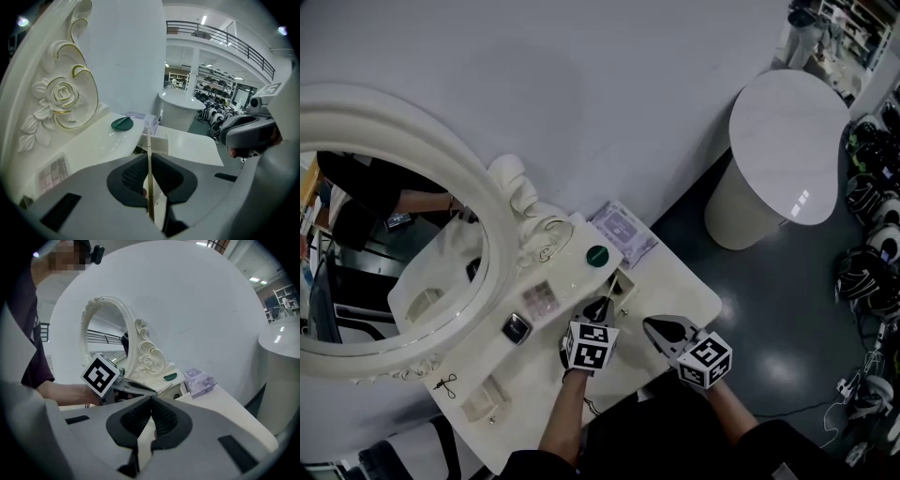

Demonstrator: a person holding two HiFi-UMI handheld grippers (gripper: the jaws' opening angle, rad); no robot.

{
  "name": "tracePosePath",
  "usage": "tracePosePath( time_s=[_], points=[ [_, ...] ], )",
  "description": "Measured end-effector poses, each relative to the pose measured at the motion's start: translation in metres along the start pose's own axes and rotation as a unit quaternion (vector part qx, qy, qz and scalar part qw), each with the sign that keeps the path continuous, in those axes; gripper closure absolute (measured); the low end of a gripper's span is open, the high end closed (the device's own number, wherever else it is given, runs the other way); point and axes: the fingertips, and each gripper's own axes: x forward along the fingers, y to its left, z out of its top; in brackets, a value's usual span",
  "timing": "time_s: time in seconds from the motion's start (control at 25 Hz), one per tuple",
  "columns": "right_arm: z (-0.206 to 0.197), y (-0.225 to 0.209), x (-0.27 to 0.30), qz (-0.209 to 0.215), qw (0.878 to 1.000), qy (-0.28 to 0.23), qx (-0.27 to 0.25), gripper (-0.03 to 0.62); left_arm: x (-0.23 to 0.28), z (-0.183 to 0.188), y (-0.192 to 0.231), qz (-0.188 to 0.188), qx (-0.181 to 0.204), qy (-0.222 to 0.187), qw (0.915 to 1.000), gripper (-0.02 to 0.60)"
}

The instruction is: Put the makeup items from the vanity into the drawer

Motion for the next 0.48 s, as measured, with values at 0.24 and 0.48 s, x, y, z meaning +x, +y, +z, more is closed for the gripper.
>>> tracePosePath(
  time_s=[0.24,0.48],
  points=[
    [-0.0024,-0.0041,-0.0045,-0.002,1.0,0.003,0.006,0.571,0.0028,0.0004,-0.0013,0.004,0.005,0.002,1.0,0.526],
    [-0.0024,-0.0036,-0.0047,0.0,1.0,0.001,0.007,0.571,-0.0047,0.0075,-0.0006,0.018,0.007,-0.015,0.9997,0.52]
  ],
)
